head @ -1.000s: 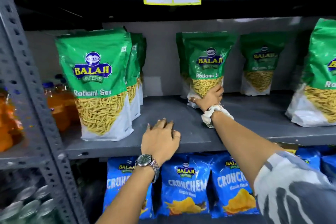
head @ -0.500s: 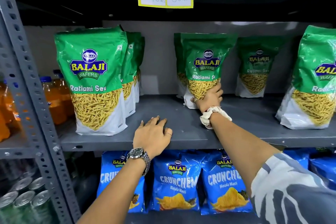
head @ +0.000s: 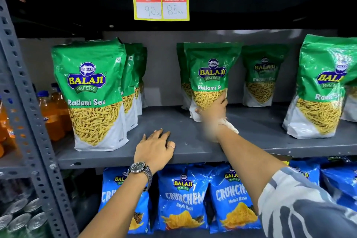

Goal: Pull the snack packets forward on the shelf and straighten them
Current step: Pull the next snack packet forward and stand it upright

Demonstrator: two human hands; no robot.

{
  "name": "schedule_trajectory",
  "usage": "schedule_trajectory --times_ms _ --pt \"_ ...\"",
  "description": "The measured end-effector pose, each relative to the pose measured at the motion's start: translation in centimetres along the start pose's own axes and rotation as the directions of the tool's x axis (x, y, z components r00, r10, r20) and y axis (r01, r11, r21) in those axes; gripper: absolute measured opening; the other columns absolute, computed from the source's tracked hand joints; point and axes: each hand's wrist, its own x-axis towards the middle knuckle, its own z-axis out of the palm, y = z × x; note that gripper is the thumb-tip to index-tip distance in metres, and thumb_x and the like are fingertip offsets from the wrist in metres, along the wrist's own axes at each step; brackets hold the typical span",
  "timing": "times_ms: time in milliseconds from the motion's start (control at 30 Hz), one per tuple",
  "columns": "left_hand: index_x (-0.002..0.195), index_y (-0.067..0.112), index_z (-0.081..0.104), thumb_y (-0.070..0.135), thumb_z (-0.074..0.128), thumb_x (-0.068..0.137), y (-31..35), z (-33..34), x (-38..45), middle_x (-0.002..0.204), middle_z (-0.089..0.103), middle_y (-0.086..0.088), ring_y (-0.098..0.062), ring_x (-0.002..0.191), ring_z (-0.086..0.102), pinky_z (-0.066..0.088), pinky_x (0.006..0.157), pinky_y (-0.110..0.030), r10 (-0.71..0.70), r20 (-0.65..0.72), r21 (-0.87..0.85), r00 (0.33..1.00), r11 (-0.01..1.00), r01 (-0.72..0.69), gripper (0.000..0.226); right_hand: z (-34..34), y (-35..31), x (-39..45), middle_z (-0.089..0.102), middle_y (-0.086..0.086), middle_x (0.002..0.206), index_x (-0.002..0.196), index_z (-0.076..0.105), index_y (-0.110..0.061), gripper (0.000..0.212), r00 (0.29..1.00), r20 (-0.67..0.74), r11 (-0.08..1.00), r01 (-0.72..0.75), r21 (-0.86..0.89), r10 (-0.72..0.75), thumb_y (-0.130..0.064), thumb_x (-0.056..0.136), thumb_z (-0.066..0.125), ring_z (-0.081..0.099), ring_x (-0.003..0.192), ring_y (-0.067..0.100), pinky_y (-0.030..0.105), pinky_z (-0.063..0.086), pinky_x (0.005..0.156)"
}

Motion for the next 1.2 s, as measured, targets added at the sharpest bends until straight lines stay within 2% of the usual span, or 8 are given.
schedule_trajectory --times_ms 167,400,500,667,900,1200 --pt "0.14 0.028 0.041 0.035 0.029 0.093 0.1 -0.1 -0.1 0.154 0.034 0.002 -0.016 0.14 0.033 0.019 0.118 -0.038 0.008 -0.01 0.001 1.0 1.0 -0.008 0.048 -0.4 0.4 -0.2 0.024 0.02 0.148 0.148 -0.002 -0.014 0.119 1.0 0.021 1.0 0.021 0.006 -0.021 -0.031 0.066 0.082 0.036 0.131 0.045 0.057 0.038 0.102" --pt "0.14 0.03 0.04 0.041 0.022 0.089 0.0 0.0 -0.1 0.153 0.035 0.003 -0.017 0.138 0.038 0.02 0.118 -0.039 0.003 0.006 0.006 1.0 1.0 -0.003 0.056 -1.9 0.9 -1.8 0.026 0.024 0.145 0.148 -0.003 -0.01 0.122 0.995 0.049 0.996 0.084 0.024 -0.085 -0.03 0.065 0.083 0.038 0.128 0.047 0.055 0.036 0.103" --pt "0.14 0.029 0.04 0.037 0.028 0.093 0.0 0.1 -0.2 0.154 0.034 0.003 -0.016 0.138 0.037 0.02 0.118 -0.039 0.005 0.002 0.007 1.0 1.0 -0.005 0.05 -3.1 1.0 -3.4 0.026 0.023 0.145 0.148 -0.006 -0.011 0.122 0.991 0.065 0.992 0.119 0.035 -0.121 -0.031 0.067 0.083 0.038 0.127 0.047 0.055 0.038 0.1" --pt "0.141 0.028 0.039 0.036 0.028 0.094 0.0 -0.1 -0.3 0.154 0.034 0.002 -0.016 0.14 0.035 0.019 0.118 -0.039 0.015 0.005 0.006 1.0 1.0 -0.015 0.049 -5.5 1.2 -6.6 0.029 0.015 0.146 0.149 -0.002 -0.02 0.122 0.99 0.055 0.991 0.13 0.036 -0.132 -0.038 0.064 0.083 0.044 0.125 0.043 0.057 0.045 0.092" --pt "0.141 0.026 0.039 0.035 0.028 0.095 0.0 -0.1 -0.3 0.154 0.034 -0.001 -0.018 0.141 0.032 0.019 0.119 -0.041 0.025 0.011 0.02 1.0 0.999 -0.025 0.049 -8.7 1.0 -10.2 0.036 0.005 0.145 0.148 0.004 -0.029 0.118 0.992 0.046 0.993 0.12 0.013 -0.121 -0.045 0.061 0.082 0.052 0.119 0.037 0.05 0.047 0.086" --pt "0.143 0.029 0.035 0.039 0.024 0.093 -0.1 0.1 -0.1 0.156 0.031 0.0 -0.016 0.144 0.027 0.016 0.12 -0.04 0.014 0.033 0.021 0.999 1.0 -0.015 0.053 -10.7 0.7 -13.6 0.037 0.003 0.142 0.148 0.003 -0.029 0.116 0.987 0.012 0.985 0.162 -0.063 -0.161 -0.052 0.062 0.078 0.054 0.116 0.037 0.047 0.048 0.081"
